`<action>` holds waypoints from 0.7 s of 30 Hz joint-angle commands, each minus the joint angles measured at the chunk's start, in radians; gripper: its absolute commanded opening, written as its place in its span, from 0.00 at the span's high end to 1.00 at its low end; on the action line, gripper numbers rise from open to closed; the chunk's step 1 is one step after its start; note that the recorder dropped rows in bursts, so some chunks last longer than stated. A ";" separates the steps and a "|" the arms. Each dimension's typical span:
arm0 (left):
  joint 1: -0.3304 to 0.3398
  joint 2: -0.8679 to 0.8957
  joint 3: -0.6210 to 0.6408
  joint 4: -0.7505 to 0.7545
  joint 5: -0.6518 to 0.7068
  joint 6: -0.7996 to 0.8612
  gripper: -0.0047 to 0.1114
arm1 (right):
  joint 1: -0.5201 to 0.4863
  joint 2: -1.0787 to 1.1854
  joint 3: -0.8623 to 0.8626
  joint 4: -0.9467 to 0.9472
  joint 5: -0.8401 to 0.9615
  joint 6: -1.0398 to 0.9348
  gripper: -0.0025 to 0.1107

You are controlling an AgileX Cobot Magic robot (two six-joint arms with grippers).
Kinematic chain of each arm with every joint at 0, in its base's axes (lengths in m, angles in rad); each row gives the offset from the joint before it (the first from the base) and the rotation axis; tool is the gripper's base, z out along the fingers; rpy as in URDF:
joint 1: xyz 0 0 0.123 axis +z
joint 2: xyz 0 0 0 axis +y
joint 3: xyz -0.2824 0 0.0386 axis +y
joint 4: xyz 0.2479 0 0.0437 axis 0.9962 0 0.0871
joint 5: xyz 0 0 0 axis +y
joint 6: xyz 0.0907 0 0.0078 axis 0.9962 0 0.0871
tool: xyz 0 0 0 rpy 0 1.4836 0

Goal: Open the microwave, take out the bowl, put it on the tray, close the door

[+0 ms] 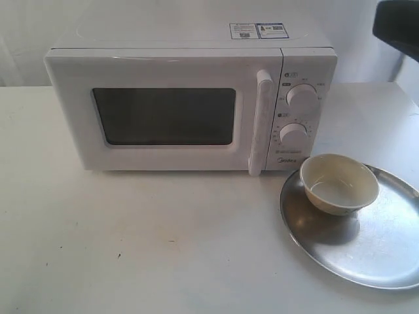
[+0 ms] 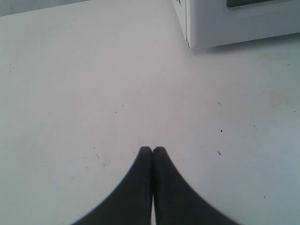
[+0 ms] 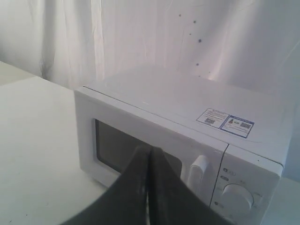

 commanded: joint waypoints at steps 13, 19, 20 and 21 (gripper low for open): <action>-0.004 -0.002 -0.002 -0.007 0.001 -0.004 0.96 | -0.786 -0.503 0.713 -0.039 -0.679 0.452 0.98; -0.004 -0.002 -0.002 -0.007 0.001 -0.004 0.96 | -0.958 -0.627 0.790 0.003 -0.736 0.548 0.98; -0.004 -0.002 -0.002 -0.007 0.001 -0.004 0.96 | -0.958 -0.627 0.790 0.008 -0.722 0.622 0.98; -0.004 -0.002 -0.002 -0.007 0.001 -0.004 0.96 | -0.958 -0.627 0.790 0.016 -0.704 0.692 0.98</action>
